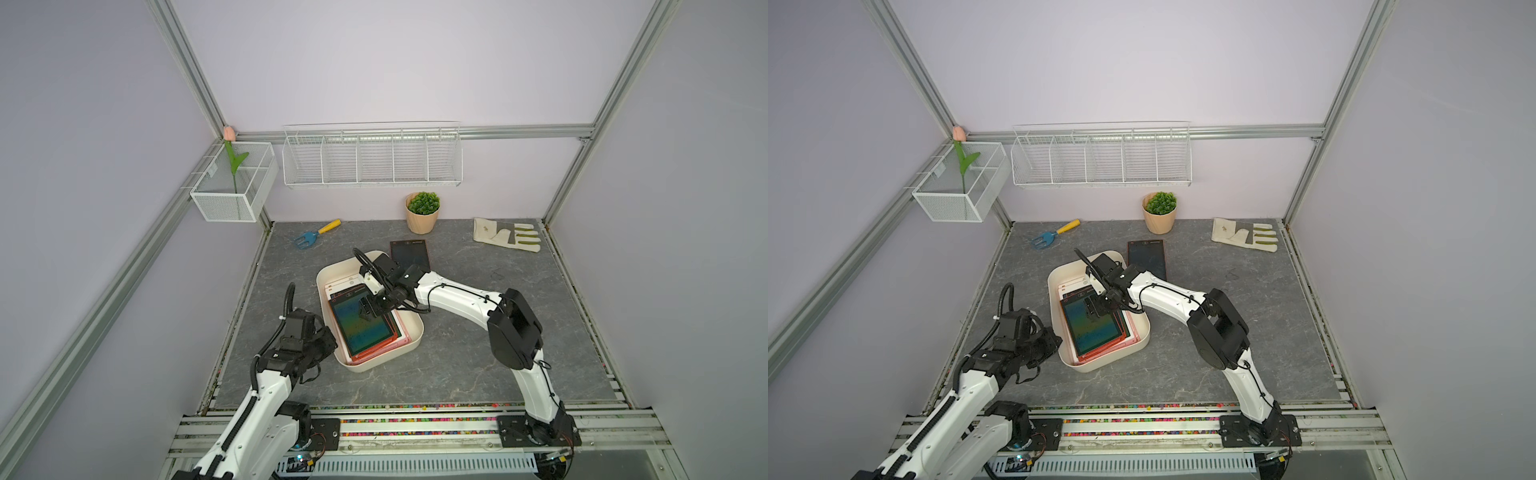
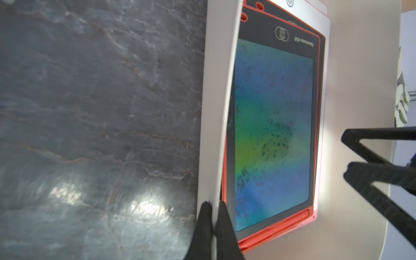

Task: Take out the writing tablet from the storage box
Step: Move the storage box to the center of the board.

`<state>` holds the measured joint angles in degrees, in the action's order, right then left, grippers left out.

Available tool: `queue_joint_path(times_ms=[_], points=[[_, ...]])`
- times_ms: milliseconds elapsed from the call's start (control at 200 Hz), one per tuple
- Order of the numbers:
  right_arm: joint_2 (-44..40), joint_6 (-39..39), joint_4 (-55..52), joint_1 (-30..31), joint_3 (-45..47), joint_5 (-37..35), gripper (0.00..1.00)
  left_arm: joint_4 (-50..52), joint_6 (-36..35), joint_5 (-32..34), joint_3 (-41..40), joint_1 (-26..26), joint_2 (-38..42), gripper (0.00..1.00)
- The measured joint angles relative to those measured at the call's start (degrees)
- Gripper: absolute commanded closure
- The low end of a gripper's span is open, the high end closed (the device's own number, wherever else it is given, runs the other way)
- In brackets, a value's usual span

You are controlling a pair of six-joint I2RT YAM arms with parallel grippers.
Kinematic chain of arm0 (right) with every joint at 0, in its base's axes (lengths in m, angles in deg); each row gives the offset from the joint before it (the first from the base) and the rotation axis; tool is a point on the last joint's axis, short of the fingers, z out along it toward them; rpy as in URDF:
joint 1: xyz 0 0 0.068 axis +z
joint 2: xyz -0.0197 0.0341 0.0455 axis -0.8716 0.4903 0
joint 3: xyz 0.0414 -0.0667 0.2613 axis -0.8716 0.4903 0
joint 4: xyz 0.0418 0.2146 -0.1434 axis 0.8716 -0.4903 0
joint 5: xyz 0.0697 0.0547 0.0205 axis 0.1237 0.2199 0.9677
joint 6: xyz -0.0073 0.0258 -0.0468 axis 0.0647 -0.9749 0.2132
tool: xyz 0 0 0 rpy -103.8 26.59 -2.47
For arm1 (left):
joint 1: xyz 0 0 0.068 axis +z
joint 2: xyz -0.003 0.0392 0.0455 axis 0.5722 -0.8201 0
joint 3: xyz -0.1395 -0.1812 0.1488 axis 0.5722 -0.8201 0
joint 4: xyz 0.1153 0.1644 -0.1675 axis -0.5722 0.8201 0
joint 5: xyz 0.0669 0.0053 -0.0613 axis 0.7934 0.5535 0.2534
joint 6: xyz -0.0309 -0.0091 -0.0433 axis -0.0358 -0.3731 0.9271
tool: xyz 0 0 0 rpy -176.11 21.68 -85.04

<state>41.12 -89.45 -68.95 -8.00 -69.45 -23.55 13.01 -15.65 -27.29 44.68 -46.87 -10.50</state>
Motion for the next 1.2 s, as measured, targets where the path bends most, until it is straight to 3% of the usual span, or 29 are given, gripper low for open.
queue_joint_path(times_ms=[310, 500, 700, 1200], points=[[0.33, 0.42, 0.26, -0.50, 0.00, 0.44, 0.23, 2.71, 0.09, 0.42, 0.09, -0.11, 1.16, 0.94], [2.27, 0.28, 1.11, -0.63, 0.00, 1.62, 0.23, 2.71, 1.27, -0.31, 0.07, -0.31, 1.64, 0.81], [4.02, 0.13, 1.38, -0.63, 0.00, 1.57, 0.23, 4.20, 2.60, -0.79, -0.33, -0.44, 2.71, 0.75], [4.94, -0.90, 3.80, -0.87, 0.87, 2.45, 0.24, 4.44, 2.86, -1.16, -0.33, -0.44, 2.43, 0.75]])
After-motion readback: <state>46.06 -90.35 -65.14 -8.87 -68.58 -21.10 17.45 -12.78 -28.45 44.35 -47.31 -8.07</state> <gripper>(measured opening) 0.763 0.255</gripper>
